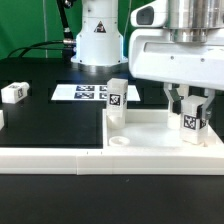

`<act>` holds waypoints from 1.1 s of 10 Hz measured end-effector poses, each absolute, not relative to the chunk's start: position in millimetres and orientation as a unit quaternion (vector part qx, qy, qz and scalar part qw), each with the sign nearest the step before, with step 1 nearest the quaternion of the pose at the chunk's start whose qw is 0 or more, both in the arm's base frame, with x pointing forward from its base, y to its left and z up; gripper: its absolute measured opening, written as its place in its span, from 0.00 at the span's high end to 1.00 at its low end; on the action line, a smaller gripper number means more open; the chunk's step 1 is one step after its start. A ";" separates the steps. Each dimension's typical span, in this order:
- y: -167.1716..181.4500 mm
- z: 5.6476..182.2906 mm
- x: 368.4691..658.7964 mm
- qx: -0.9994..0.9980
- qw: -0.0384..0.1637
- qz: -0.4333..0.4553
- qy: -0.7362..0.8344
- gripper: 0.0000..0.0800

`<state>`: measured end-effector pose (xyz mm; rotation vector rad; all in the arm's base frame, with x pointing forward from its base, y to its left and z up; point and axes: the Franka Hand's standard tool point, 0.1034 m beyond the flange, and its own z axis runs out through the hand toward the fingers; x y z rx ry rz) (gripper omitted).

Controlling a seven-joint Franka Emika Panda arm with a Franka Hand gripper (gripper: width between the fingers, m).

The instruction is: Assemble square table

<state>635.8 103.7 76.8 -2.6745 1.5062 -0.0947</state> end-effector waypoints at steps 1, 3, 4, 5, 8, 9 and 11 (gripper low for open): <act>100.6 76.2 634.7 -0.825 0.047 -0.008 0.564 0.64; 100.7 75.8 633.0 -0.799 0.049 0.001 0.600 0.64; 100.3 75.6 632.1 -0.774 0.049 0.004 0.631 0.64; 100.4 75.6 631.4 -0.754 0.049 0.007 0.655 0.64; 102.2 74.4 627.2 -0.595 0.060 0.033 0.800 0.64; 104.8 73.8 623.8 -0.506 0.086 0.039 0.857 0.64; 104.7 74.0 620.3 -0.506 0.106 0.031 0.855 0.64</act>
Offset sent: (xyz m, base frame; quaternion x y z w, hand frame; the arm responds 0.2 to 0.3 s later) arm 0.0000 0.0000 0.0000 0.0000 0.0000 0.1938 0.9810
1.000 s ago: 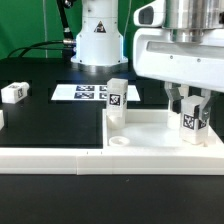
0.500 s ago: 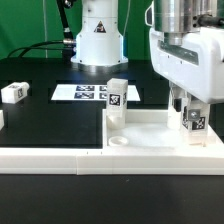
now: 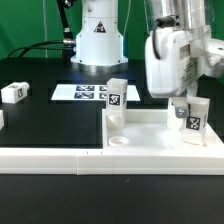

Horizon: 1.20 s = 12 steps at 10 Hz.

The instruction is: Assemble square table

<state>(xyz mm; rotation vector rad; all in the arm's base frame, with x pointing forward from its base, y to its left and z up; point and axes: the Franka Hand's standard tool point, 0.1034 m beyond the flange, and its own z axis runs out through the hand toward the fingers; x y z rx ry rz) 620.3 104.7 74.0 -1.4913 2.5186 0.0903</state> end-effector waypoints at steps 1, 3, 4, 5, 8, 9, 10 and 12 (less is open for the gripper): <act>105.1 73.0 620.3 -0.507 0.106 0.031 0.855 0.53; 112.4 73.2 618.2 -0.642 0.093 0.014 0.761 0.29; 121.7 74.5 617.8 -0.711 0.079 0.000 0.699 0.22; 122.7 74.1 617.5 -0.732 0.080 -0.002 0.676 0.22; 121.5 74.3 619.3 -0.828 0.072 -0.018 0.556 0.19; 123.8 74.8 623.1 -0.876 0.065 -0.030 0.477 0.19; 123.2 70.4 623.1 -0.911 0.062 -0.041 0.405 0.19; 122.6 69.2 623.2 -0.926 0.060 -0.042 0.370 0.19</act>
Offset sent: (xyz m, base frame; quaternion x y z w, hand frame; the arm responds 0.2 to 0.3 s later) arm -0.0022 0.0330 0.0061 -0.0303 0.0846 -0.4588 0.8840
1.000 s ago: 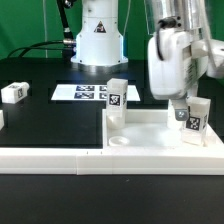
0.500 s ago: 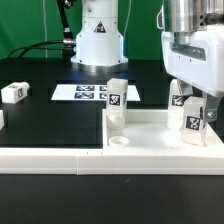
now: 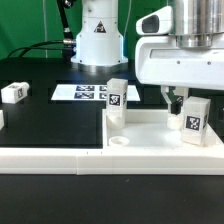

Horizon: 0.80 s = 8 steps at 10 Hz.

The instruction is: Assemble square table

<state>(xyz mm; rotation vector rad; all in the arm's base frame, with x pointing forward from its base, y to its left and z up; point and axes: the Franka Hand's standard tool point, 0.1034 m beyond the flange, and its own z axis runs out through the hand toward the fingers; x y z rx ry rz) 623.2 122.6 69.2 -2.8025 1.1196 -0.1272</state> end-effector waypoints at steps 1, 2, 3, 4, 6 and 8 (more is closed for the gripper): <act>122.5 68.9 623.0 -0.924 0.061 -0.042 0.376 0.34; 122.3 68.7 623.0 -0.923 0.061 -0.041 0.378 0.34; 122.4 68.6 622.9 -0.916 0.061 -0.040 0.394 0.51; 121.9 67.9 622.1 -0.904 0.062 -0.037 0.422 0.64; 121.9 67.9 622.1 -0.870 0.064 -0.032 0.487 0.64; 125.1 67.3 624.0 -0.798 0.060 -0.011 0.600 0.64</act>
Offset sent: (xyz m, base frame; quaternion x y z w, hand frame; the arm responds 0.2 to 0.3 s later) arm 0.0000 0.0000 0.0000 0.0000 0.0000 0.1296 0.9916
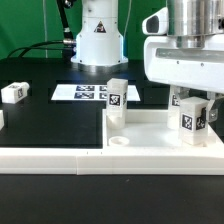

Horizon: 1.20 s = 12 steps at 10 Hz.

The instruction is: Assemble square table

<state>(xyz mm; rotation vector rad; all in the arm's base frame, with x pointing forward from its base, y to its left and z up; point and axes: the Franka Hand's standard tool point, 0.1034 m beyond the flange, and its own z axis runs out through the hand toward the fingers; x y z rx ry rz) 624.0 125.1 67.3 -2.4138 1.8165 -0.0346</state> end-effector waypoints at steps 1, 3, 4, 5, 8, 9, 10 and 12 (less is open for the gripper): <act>128.2 66.7 628.3 -0.724 0.056 0.009 0.687 0.64; 129.9 65.1 633.5 -0.562 0.087 0.024 0.822 0.64; 129.8 64.9 635.3 -0.500 0.102 0.023 0.860 0.64; 130.1 65.1 634.7 -0.505 0.100 0.025 0.857 0.64; 132.1 65.7 631.9 -0.626 0.101 0.011 0.773 0.52; 135.4 64.2 628.3 -0.680 0.098 0.008 0.727 0.32; 133.8 60.6 621.0 -0.770 0.084 0.016 0.632 0.22; 131.3 60.4 622.1 -0.811 0.082 0.008 0.580 0.20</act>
Offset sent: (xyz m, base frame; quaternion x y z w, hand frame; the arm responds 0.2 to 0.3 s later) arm 0.0154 0.0070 -0.0020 0.1055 -0.0699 0.4259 0.8959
